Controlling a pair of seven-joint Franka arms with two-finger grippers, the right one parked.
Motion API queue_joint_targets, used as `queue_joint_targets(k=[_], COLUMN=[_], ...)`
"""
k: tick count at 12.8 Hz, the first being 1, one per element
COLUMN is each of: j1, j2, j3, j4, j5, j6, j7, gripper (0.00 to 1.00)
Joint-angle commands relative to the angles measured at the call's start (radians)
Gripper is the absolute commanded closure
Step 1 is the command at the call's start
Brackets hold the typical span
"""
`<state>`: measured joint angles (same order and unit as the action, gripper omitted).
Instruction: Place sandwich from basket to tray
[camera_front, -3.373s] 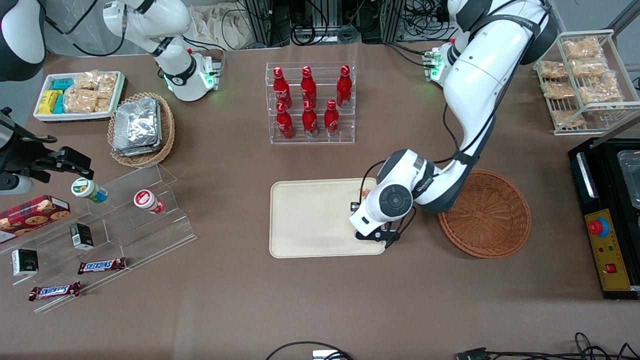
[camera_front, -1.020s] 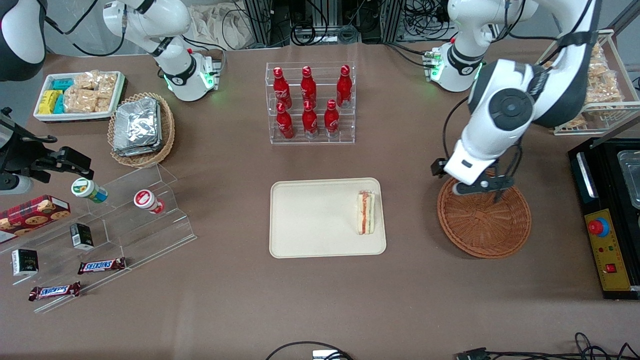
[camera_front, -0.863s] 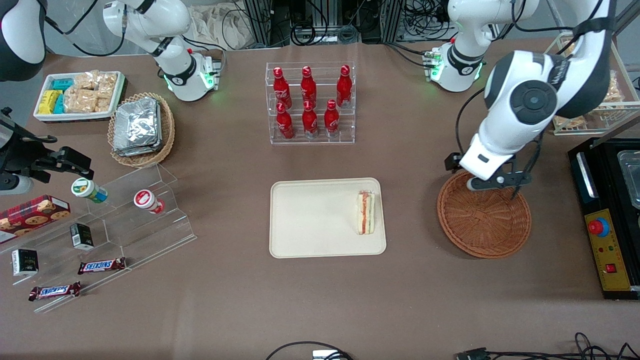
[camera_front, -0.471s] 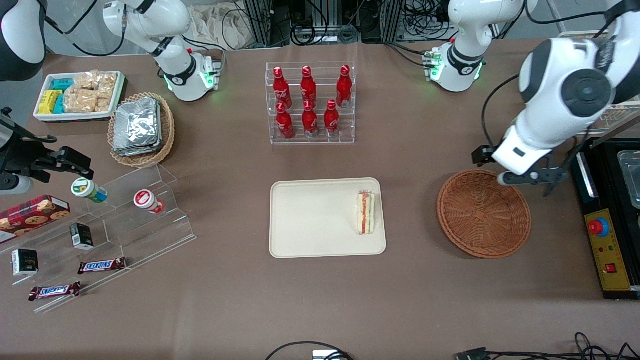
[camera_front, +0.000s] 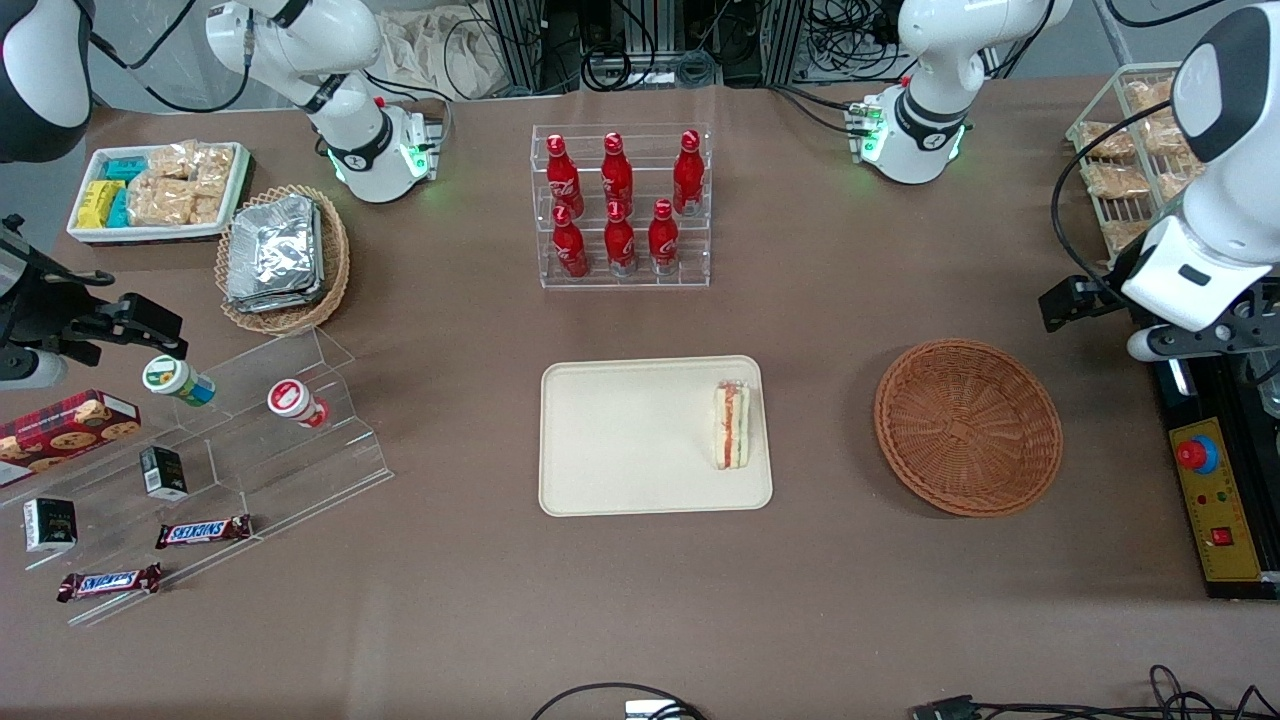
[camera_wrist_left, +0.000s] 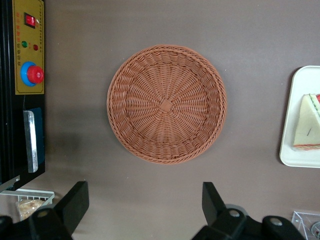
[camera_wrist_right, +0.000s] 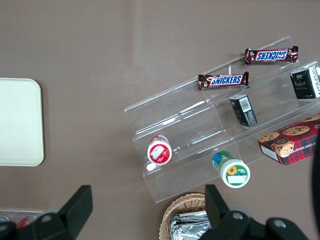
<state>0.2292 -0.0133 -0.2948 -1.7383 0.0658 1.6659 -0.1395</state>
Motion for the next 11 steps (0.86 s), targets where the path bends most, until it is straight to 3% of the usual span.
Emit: queue_joint_targets(k=[1, 11], j1=[0.012, 0.012], j2=[0.038, 0.075], j3=[-0.015, -0.015], j4=[0.069, 0.121], j5=[-0.012, -0.026], j6=[-0.069, -0.072], j7=[-0.002, -0.017], gripper=[0.00, 0.00])
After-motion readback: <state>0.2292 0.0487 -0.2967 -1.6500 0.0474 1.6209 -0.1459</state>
